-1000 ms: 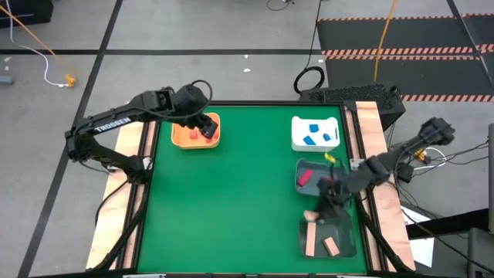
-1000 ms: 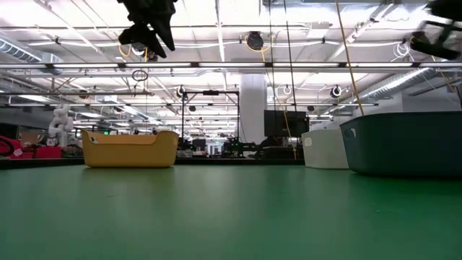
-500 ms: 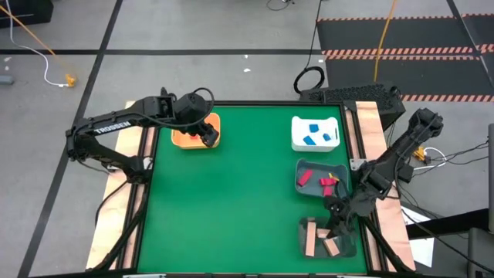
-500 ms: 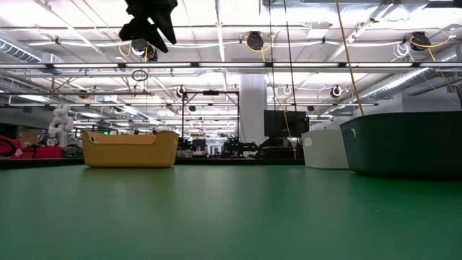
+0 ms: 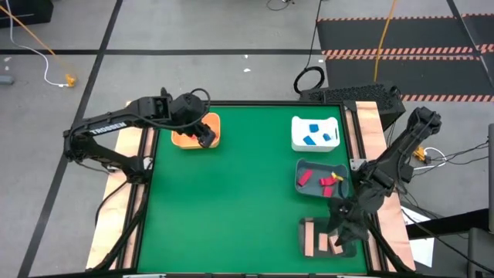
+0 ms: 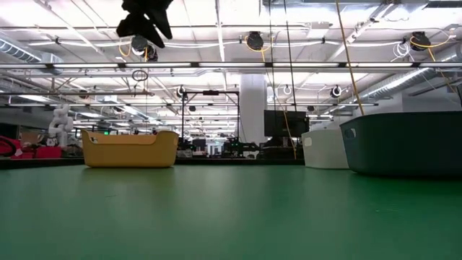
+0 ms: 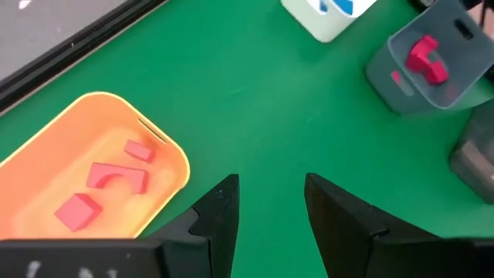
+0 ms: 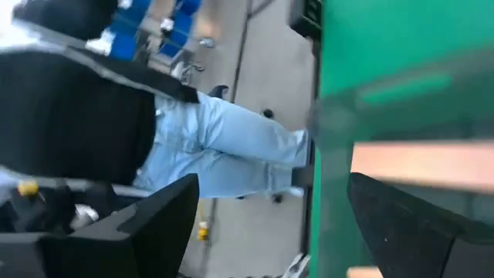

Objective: Sort & place blocks by color
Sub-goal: Return to Home Position

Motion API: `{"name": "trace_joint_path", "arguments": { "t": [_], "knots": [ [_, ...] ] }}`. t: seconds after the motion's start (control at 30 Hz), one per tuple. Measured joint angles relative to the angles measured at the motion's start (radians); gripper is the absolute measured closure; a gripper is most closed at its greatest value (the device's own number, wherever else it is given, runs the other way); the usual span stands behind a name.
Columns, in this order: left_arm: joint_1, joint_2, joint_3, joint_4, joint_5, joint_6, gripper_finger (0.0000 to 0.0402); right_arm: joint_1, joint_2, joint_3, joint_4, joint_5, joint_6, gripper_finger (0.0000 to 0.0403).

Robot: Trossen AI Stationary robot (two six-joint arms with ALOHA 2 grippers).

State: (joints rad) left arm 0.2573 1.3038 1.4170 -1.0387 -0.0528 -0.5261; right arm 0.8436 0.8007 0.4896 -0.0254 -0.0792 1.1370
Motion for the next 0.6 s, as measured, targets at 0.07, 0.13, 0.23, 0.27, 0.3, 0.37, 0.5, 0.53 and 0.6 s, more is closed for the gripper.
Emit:
{"name": "trace_joint_path", "arguments": {
  "t": [0.07, 0.13, 0.23, 0.27, 0.3, 0.37, 0.5, 0.53, 0.6],
  "knots": [
    [0.000, -0.025, 0.000, -0.021, 0.000, 0.004, 0.0252, -0.004, -0.027, 0.000, -0.003, 0.007, -0.098, 0.0082],
    [-0.001, -0.042, 0.000, -0.034, -0.004, 0.004, 0.0252, -0.006, -0.051, 0.000, -0.008, 0.070, -0.159, 0.0083],
    [-0.007, -0.090, -0.006, -0.034, -0.044, 0.000, 0.0252, -0.008, -0.079, 0.000, -0.014, 0.223, -0.280, 0.0083],
    [-0.011, -0.110, -0.011, -0.026, -0.066, -0.007, 0.0252, -0.008, -0.089, 0.000, -0.015, 0.275, -0.319, 0.0083],
    [-0.016, -0.128, -0.016, -0.017, -0.090, -0.015, 0.0252, -0.008, -0.095, 0.000, -0.020, 0.319, -0.353, 0.0083],
    [-0.020, -0.172, -0.033, -0.018, -0.133, -0.026, 0.0252, -0.012, -0.108, 0.000, -0.016, 0.388, -0.408, 0.0083],
    [-0.031, -0.257, -0.067, -0.007, -0.163, -0.035, 0.0252, -0.025, -0.128, 0.000, -0.009, 0.442, -0.450, 0.0083],
    [-0.032, -0.279, -0.077, -0.004, -0.168, -0.035, 0.0252, -0.031, -0.131, 0.000, -0.007, 0.444, -0.452, 0.0083],
    [-0.033, -0.323, -0.102, 0.004, -0.178, -0.035, 0.0252, -0.040, -0.133, 0.000, -0.002, 0.445, -0.467, 0.0083]
  ]
}}
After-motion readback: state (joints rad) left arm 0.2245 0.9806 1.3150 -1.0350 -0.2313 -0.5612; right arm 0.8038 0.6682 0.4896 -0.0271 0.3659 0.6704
